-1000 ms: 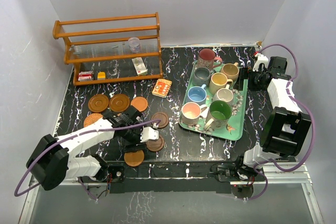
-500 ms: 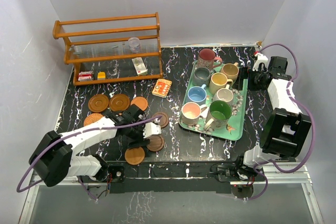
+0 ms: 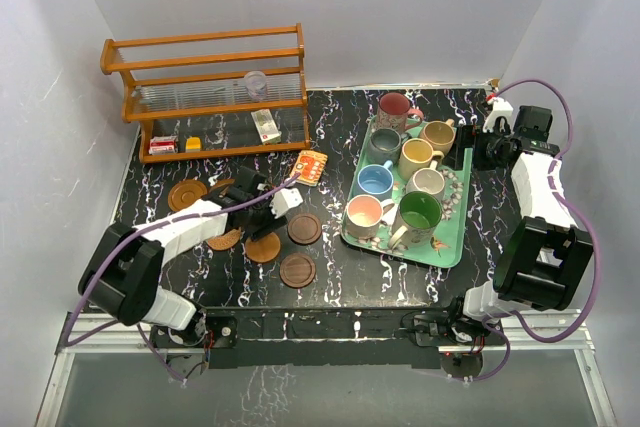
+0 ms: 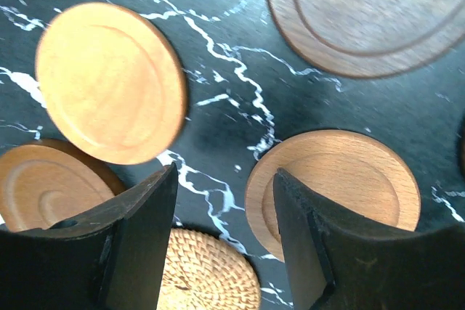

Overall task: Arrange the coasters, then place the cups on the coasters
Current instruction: Move the coaster to the center of the board.

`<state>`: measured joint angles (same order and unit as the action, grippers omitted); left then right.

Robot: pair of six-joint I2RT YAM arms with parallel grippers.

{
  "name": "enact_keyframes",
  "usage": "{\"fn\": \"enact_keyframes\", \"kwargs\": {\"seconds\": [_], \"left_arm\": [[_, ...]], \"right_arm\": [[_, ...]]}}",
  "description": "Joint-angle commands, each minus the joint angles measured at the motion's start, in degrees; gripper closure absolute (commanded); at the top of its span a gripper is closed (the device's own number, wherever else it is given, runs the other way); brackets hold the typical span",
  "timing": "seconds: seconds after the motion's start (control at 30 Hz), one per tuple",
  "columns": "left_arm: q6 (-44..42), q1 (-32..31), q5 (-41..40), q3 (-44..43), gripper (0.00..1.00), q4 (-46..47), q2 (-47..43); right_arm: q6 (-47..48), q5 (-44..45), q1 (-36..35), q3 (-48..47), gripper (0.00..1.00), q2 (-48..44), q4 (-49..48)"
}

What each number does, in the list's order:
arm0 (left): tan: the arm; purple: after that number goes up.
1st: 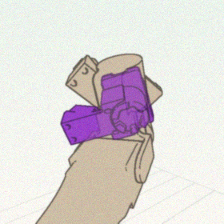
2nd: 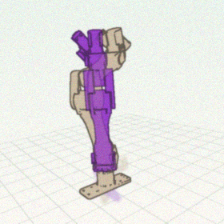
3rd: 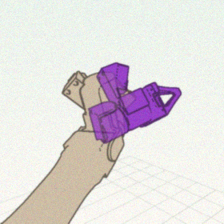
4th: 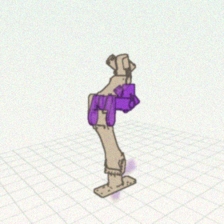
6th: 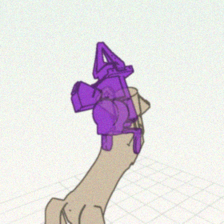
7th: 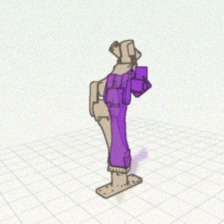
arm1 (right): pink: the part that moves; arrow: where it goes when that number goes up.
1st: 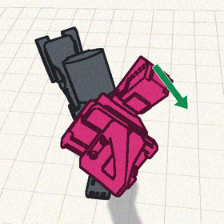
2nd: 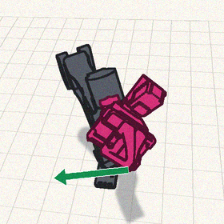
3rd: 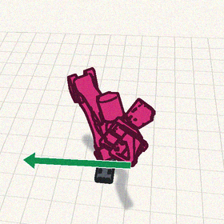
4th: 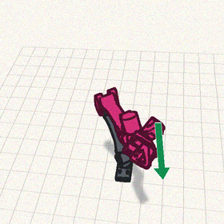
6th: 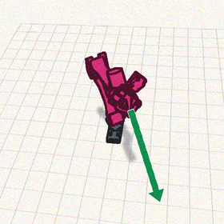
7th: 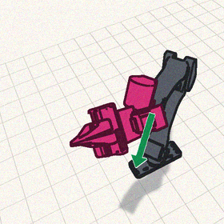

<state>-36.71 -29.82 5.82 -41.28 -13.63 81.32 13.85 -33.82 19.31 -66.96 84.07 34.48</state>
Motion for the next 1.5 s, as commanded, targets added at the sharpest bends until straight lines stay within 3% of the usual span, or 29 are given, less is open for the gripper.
{"fn": "enact_keyframes", "kwargs": {"seconds": [0.0,0.2,0.5,0.67,0.83,1.0,1.2,1.47], "left_arm": [[0.6,0.44,-5.91,-0.5,0.46,5.14,2.81],[1.89,0.61,-9.89,-0.25,0.46,10.67,2.65],[1.6,1.0,-8.69,-0.68,0.45,10.16,3.4],[3.35,1.07,-4.97,-2.02,0.44,8.0,2.21],[5.08,1.0,6.43,-6.14,0.4,4.46,-1.85],[4.87,-0.35,16.27,-12.31,0.38,1.24,3.35],[3.19,-3.26,17.42,-18.03,0.36,1.31,11.29],[2.09,-4.93,15.73,-19.37,0.36,2.34,16.78]], "right_arm": [[0.74,-0.34,0.46,-1.33,0.02,-0.57,-1.97],[0.74,-0.03,0.46,-1.29,0.02,-0.06,-1.94],[0.83,0.31,0.44,-1.42,0.02,0.56,-1.57],[0.83,0.43,0.46,-1.42,0.02,0.48,-1.55],[0.83,0.47,0.46,-1.42,0.02,0.82,-1.61],[0.92,0.98,0.46,-1.33,0.02,0.72,-1.69],[1.0,1.37,0.46,-1.26,0.02,0.92,-1.67],[0.92,0.97,0.72,-1.33,0.02,1.0,-1.69]]}}
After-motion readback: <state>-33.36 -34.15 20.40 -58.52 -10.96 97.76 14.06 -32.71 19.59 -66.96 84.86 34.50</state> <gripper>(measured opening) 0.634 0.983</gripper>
